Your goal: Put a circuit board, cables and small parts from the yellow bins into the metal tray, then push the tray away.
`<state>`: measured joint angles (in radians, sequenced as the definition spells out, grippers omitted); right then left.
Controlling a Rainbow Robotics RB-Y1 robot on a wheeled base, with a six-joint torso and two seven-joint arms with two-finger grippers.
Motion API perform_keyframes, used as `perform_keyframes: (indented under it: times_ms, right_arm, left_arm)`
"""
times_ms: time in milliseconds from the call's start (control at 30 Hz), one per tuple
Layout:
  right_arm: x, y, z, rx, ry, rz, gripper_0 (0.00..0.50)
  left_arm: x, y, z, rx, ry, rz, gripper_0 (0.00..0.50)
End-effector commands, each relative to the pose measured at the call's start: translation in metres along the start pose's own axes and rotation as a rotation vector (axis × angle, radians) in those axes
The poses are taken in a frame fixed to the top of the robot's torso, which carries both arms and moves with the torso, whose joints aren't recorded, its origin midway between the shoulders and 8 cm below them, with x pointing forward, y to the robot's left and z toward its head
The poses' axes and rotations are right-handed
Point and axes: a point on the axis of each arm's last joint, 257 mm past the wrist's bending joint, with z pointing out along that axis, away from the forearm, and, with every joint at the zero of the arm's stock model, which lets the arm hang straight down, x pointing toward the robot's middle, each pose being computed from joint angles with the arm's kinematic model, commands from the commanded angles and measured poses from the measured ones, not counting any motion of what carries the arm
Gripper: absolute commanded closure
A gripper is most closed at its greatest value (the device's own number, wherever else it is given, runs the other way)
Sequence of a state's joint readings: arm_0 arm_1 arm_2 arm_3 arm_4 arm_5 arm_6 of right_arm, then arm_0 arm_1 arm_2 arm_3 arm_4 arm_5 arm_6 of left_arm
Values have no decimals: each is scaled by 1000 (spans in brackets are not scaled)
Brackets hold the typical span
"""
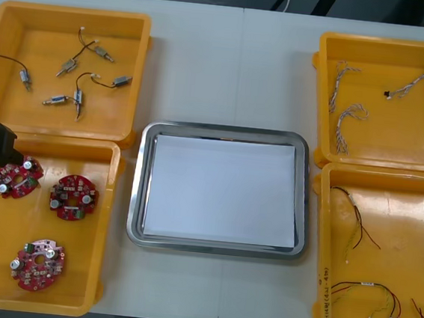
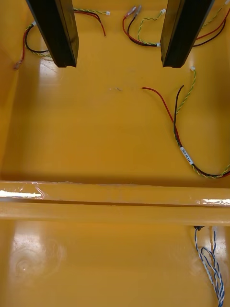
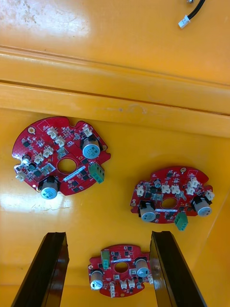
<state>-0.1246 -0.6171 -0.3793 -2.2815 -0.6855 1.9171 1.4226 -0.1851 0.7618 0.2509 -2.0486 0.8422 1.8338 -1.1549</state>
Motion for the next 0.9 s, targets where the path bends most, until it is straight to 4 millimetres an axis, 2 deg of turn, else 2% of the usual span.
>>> perform_keyframes:
  times_ms: [33, 900]
  right_arm:
    - [-1, -8, -8, 18, -18, 39, 0]
    - [-1, -8, -8, 18, -18, 39, 0]
  left_arm:
    - [-21, 12, -22, -30, -51, 27, 0]
    - [-21, 12, -22, -30, -51, 27, 0]
